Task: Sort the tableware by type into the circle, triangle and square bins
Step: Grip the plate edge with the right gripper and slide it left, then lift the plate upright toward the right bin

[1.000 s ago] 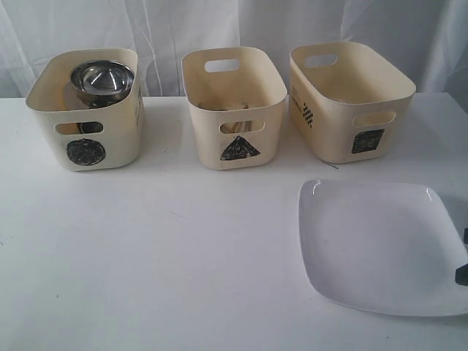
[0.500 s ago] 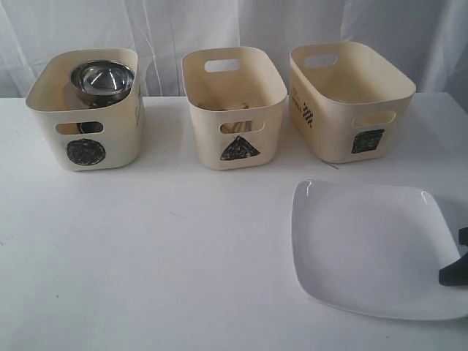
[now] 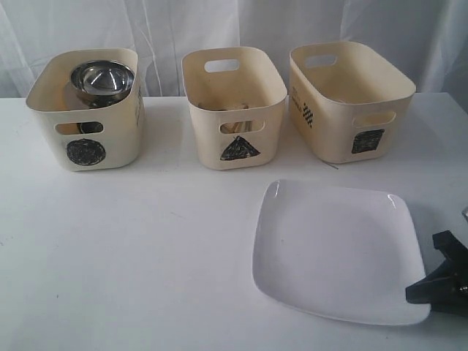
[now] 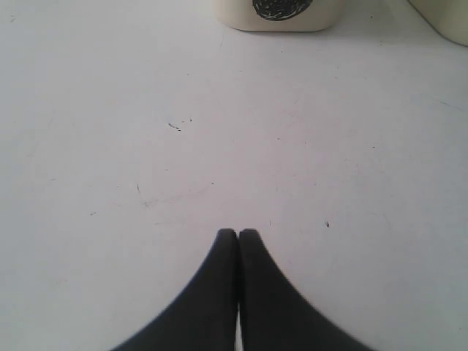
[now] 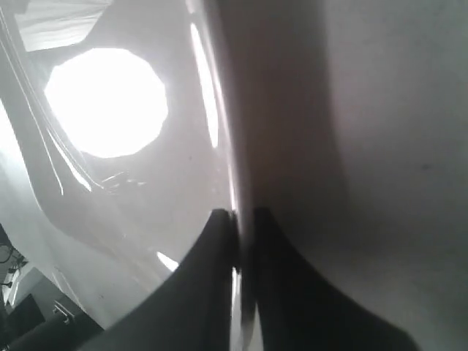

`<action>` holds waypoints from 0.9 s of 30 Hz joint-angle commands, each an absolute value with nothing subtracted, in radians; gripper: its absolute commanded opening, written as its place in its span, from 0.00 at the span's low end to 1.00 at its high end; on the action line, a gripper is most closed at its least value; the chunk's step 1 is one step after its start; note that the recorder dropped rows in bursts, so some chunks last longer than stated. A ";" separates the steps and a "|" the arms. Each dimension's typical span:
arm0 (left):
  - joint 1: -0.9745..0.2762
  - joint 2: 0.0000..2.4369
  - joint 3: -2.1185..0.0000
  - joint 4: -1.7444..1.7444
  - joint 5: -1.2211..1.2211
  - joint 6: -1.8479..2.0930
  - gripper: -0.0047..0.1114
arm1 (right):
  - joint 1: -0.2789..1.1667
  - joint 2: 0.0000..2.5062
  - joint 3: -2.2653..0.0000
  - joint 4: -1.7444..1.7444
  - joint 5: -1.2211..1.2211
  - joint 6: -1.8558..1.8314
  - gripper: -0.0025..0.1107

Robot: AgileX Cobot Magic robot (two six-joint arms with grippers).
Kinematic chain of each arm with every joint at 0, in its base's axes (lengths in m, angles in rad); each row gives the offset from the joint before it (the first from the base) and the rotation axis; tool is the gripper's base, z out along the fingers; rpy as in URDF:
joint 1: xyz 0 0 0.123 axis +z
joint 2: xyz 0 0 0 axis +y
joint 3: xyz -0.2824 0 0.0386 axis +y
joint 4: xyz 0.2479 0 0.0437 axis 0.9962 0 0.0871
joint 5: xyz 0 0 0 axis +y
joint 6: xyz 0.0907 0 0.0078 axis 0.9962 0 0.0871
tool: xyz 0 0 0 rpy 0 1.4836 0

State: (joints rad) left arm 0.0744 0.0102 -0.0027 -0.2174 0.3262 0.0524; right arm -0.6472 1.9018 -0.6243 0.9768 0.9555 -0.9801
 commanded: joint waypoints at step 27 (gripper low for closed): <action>0.068 0.002 0.000 -0.224 0.355 0.054 0.04 | -0.638 1.566 -0.747 1.548 1.221 -1.190 0.02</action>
